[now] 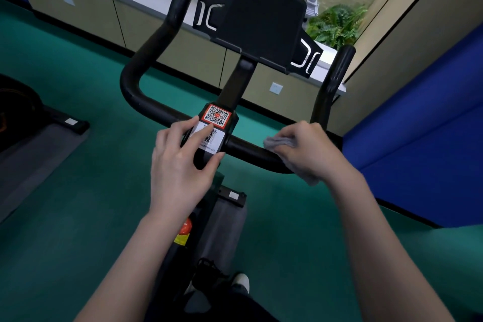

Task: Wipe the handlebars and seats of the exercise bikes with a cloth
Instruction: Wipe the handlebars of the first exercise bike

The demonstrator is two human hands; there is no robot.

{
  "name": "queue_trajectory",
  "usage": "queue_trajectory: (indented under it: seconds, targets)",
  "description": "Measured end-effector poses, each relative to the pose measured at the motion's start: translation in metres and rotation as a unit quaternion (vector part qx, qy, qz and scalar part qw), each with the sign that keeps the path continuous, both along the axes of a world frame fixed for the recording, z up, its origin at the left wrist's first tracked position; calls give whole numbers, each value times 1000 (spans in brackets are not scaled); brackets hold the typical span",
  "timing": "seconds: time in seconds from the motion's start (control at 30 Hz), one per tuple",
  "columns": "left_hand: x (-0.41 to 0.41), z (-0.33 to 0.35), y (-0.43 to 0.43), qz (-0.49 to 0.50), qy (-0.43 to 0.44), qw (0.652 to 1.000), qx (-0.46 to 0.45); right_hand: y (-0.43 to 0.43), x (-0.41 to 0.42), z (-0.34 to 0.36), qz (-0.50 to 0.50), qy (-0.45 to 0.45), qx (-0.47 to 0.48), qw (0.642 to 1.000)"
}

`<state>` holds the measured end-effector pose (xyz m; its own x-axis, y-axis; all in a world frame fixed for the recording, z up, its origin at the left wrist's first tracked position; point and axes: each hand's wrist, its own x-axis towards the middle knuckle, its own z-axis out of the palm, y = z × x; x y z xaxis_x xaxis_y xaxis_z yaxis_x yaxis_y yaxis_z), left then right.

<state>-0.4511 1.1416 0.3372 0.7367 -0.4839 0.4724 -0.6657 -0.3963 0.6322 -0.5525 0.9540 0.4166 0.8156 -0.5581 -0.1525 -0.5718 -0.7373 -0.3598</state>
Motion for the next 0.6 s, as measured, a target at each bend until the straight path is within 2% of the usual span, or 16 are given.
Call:
queue_trajectory:
  seconds: [0.13,0.23,0.3,0.37,0.43,0.5,0.53,0.6]
  targets:
    - [0,-1,-1,1,-3,1000,-5,-2,-8,-2,-11,-36,-54,998]
    - [-1,-1,-1,-3,-5,1000,-5,-2,-8,-6,16,-10,-45,999]
    - [-1,-1,0,-7,-9,1000,-5,-11,-10,-6,15,8,-73,997]
    - [-1,-1,1,-9,-12,1000,-5,-22,-17,-5,-7,-12,-102,995]
    - [-1,0,1,-9,-12,1000,-5,-29,-25,-8,-20,-66,-106,992]
    - [-2,0,1,-9,-14,1000,-2,-26,-33,-14,-35,-162,-120,979]
    - [-2,0,1,-9,-16,1000,0,-21,-38,-18,-58,-229,-127,963]
    - [-2,0,1,-10,-20,1000,7,-8,-50,-30,-152,-365,-125,910]
